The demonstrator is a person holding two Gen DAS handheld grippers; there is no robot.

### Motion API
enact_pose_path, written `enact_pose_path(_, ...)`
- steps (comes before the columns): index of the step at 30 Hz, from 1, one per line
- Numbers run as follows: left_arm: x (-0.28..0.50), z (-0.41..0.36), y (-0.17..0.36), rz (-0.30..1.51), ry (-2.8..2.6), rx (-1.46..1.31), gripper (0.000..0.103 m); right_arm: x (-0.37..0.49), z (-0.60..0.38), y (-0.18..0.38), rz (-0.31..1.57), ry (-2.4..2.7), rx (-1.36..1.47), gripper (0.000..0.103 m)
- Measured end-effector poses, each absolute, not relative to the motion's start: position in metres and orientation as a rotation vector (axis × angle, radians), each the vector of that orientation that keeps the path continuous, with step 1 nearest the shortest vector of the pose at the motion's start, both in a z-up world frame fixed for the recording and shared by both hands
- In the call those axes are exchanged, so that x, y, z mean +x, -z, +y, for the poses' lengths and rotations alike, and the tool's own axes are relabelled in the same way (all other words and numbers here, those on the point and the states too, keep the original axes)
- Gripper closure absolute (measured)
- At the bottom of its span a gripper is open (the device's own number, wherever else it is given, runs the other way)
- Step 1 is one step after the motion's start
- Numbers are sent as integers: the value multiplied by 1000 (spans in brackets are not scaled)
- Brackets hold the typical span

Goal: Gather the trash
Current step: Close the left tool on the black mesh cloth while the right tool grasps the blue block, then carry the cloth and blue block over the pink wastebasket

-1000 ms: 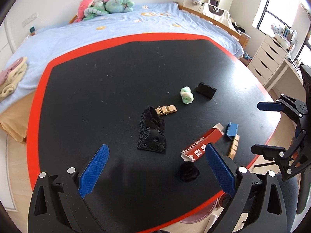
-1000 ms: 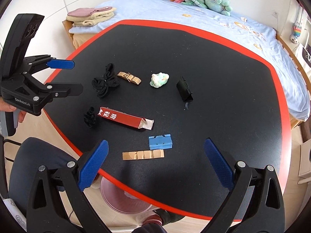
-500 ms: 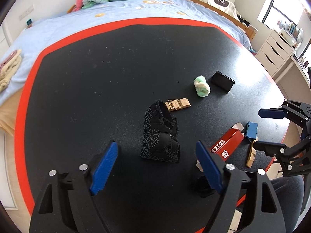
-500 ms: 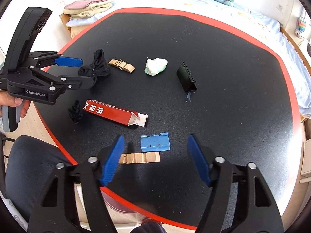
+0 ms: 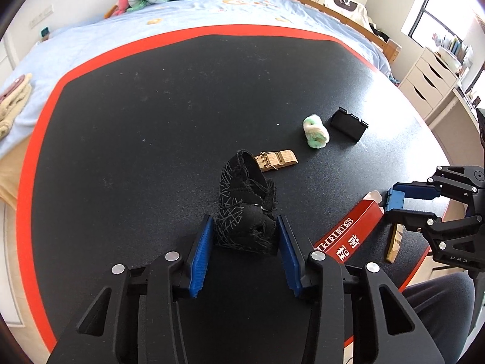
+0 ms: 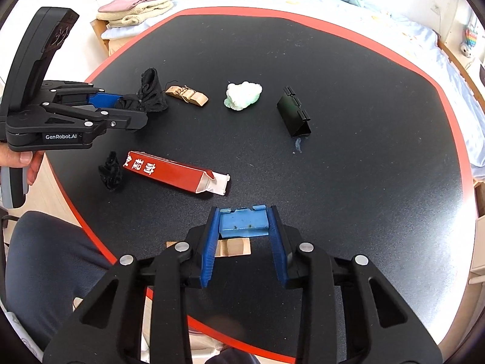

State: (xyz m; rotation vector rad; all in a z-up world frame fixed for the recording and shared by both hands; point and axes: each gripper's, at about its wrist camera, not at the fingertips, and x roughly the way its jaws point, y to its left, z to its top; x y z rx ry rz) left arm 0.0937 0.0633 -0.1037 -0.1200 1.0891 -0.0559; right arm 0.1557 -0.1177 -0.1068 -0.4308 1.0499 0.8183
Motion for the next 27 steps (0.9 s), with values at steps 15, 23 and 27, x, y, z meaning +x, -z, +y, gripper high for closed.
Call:
enact_pose_path(15, 88, 56, 82, 1048, 43, -113, 65, 144, -131, 83, 976, -783, -377, 71)
enact_pose_path(23, 72, 42, 59, 1005, 59, -93, 65, 122, -153, 59, 930, -768, -348, 71)
enact_pose_path(27, 57, 34, 49, 980, 74, -83, 65, 107, -160, 47, 913, -777, -334, 71)
